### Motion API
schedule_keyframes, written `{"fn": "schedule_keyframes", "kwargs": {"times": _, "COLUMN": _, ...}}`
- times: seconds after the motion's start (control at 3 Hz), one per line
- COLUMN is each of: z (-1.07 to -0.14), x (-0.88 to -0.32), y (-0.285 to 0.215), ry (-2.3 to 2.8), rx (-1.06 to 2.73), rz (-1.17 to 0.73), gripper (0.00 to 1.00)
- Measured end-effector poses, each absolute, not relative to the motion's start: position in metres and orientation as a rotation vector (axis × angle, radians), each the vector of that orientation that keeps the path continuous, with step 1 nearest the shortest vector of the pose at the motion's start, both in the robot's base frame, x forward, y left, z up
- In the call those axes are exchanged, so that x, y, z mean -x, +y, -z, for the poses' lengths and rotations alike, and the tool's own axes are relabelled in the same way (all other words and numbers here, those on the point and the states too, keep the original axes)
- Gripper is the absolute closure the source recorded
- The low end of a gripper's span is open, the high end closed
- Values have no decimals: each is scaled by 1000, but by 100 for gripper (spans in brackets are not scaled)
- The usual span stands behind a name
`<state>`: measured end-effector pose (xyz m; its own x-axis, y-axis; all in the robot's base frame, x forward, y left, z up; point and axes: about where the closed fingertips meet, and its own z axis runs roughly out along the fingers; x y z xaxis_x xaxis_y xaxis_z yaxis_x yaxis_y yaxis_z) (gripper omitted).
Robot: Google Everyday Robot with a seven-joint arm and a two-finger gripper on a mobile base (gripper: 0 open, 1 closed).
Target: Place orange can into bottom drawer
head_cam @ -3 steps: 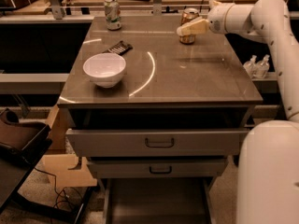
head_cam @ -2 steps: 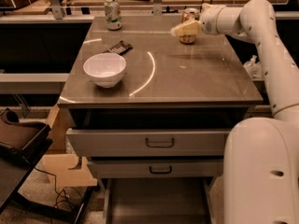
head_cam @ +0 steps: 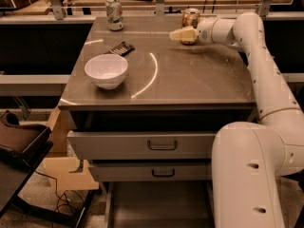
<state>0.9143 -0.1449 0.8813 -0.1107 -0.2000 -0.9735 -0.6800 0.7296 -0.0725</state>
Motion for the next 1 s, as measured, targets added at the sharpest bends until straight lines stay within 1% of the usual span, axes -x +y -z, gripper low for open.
{"fn": "schedule_keyframes", "kwargs": {"times": 1.0, "z": -874, "x": -917, "y": -135, "ry": 1672, "rx": 721, "rz": -485, "gripper": 87}}
